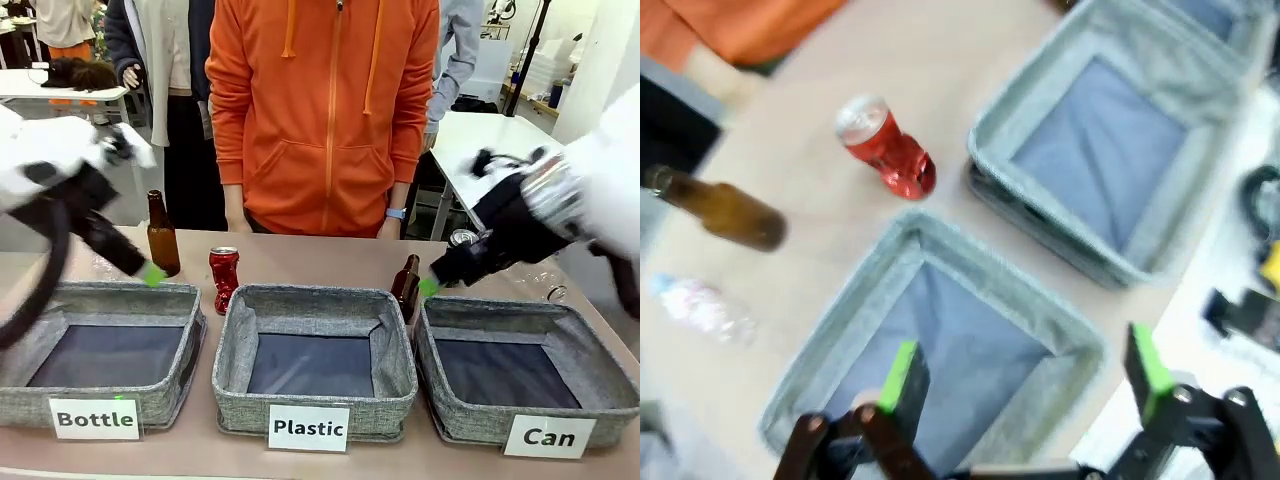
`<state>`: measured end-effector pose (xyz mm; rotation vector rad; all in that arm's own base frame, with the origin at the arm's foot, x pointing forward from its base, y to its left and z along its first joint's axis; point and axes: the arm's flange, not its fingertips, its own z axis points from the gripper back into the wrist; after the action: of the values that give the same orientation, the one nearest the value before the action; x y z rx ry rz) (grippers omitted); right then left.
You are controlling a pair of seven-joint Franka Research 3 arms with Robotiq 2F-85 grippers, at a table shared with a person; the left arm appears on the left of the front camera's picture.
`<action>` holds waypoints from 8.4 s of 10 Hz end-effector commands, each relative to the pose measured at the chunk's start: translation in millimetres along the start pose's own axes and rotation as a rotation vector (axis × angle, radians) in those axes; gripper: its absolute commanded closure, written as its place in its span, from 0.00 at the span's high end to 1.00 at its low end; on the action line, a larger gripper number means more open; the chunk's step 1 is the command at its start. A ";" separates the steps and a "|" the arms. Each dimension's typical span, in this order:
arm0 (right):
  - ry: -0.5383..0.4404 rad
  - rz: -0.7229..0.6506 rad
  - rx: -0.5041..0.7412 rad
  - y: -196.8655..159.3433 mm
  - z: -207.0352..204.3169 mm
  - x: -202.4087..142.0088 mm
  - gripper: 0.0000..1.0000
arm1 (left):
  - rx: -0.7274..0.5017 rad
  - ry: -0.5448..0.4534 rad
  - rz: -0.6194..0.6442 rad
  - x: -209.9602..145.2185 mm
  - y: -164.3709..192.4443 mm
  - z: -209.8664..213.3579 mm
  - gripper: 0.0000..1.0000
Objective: Sort the can waste into the basket.
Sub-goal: Pick up the can waste from the table and place it in the right Fabric basket.
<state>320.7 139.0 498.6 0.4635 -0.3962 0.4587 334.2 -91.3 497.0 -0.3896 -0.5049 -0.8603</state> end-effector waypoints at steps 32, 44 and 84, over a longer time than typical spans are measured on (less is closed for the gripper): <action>-0.457 -0.507 0.578 -247.5 150.5 -222.4 1.00 | -0.372 -0.606 -0.327 -78.6 144.1 -30.0 1.00; -0.457 -0.507 0.578 -247.5 150.5 -222.4 1.00 | -0.233 -0.858 -0.012 -330.0 182.0 211.4 1.00; -0.457 -0.507 0.578 -247.5 150.5 -222.4 1.00 | -0.282 -0.158 -0.258 37.6 167.7 -222.9 1.00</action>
<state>221.1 -206.0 436.2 1.1945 -0.5334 -0.0665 538.8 -127.2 316.3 -0.6460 -0.5906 -1.1362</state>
